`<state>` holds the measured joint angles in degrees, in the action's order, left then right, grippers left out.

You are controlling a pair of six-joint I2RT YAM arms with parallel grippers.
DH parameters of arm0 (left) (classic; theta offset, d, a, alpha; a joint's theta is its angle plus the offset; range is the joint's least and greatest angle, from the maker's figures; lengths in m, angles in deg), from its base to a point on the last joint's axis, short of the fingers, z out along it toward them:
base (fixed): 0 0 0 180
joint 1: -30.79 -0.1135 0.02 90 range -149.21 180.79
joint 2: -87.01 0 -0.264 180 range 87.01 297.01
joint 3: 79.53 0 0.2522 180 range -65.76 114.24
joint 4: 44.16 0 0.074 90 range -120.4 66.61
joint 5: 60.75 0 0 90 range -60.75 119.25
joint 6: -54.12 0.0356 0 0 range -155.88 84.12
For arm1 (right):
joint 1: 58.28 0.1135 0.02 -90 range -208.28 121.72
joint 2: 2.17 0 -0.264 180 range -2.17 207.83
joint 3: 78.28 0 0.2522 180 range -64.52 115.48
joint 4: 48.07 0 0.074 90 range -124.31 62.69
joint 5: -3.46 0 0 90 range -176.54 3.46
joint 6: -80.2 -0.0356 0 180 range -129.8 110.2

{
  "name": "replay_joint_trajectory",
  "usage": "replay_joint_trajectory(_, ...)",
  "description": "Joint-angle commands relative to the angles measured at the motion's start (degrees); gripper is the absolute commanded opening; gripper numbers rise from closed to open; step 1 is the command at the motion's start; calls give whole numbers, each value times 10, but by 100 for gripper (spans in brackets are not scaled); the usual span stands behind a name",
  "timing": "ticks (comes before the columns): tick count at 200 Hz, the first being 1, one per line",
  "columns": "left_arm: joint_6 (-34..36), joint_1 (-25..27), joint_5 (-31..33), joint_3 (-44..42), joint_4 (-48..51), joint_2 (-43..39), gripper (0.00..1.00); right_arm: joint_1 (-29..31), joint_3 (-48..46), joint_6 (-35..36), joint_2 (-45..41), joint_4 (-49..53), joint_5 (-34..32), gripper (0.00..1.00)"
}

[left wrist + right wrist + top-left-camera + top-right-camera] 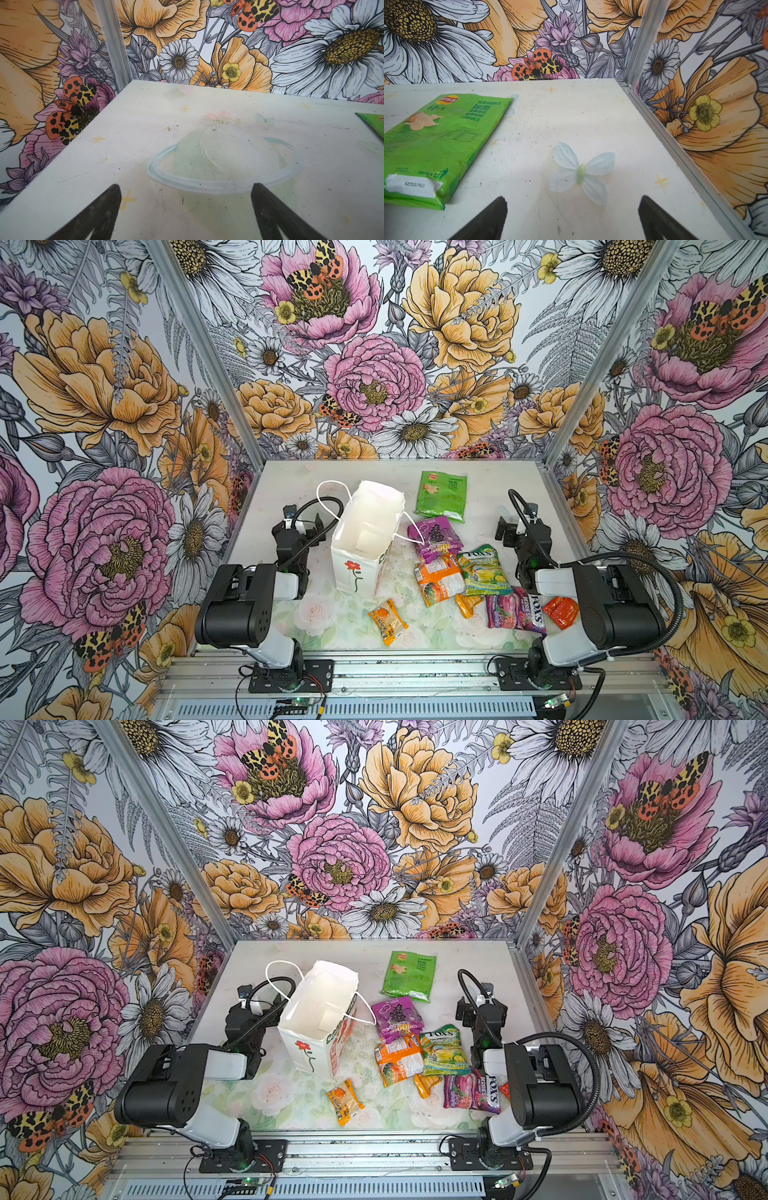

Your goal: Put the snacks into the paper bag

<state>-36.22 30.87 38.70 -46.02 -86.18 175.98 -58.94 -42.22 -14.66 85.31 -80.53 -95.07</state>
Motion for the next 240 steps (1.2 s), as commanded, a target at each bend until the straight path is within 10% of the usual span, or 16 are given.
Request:
replay_joint_trajectory(1, -20, 3, 76, -36, -67, -19, 99, 6, -6, 11, -16, -26, 17, 100)
replay_joint_trajectory(59, -44, 8, 162, -15, 105, -144, 99, 29, 2, 20, -167, 100, 1, 100)
replay_joint_trajectory(167, -349, -18, 252, 200, 720, -391, 99, 7, 160, -290, -340, 497, 52, 100)
replay_joint_trajectory(240, -277, -12, -47, 508, 1061, -393, 99, -27, 224, -255, -424, 700, 194, 98)
